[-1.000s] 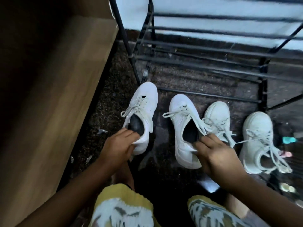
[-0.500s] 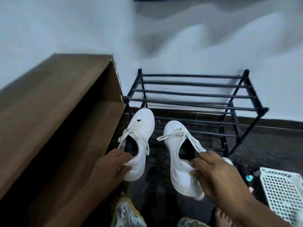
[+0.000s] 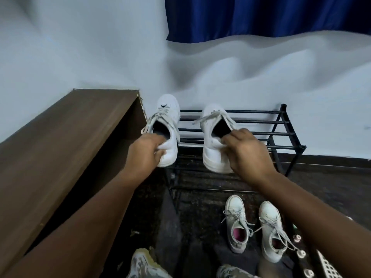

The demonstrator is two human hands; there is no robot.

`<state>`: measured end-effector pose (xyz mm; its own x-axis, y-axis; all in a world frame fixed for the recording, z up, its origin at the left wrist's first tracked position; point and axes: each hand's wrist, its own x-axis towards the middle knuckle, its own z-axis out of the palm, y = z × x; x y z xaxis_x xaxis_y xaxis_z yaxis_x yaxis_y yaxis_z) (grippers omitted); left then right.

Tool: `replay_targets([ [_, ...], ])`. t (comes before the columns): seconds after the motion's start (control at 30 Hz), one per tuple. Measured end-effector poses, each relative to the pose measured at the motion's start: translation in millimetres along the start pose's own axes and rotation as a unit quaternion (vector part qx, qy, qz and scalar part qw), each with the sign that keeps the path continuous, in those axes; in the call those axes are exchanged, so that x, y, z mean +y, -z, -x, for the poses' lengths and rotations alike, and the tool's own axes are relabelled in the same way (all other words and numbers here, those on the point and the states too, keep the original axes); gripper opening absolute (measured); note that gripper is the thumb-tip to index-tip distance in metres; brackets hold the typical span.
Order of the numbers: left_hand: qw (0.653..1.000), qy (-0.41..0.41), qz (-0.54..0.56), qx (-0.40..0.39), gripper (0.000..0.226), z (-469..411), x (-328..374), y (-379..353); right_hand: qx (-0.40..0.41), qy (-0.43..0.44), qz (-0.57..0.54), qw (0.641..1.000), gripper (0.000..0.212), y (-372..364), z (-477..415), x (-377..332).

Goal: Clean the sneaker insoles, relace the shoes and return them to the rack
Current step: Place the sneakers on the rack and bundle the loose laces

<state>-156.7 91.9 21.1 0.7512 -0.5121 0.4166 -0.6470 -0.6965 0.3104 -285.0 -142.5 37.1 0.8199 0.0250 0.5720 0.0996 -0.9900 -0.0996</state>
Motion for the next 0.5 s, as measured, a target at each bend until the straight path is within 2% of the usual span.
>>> replay_targets([
  [0.13, 1.0, 0.02, -0.018, 0.011, 0.012, -36.3, -9.8, -39.4, 0.014, -0.007, 0.016, 1.0, 0.039, -46.5, -34.7, 20.1],
  [0.33, 0.999, 0.016, -0.032, 0.011, 0.011, -67.6, -20.0, -84.8, 0.0, -0.013, 0.047, 0.999, 0.023, -98.6, -64.9, 43.8],
  [0.5, 0.999, 0.017, -0.046, 0.007, 0.006, -85.6, -33.2, -111.7, 0.012, -0.006, 0.061, 0.998, 0.025, -131.5, -73.6, 56.9],
])
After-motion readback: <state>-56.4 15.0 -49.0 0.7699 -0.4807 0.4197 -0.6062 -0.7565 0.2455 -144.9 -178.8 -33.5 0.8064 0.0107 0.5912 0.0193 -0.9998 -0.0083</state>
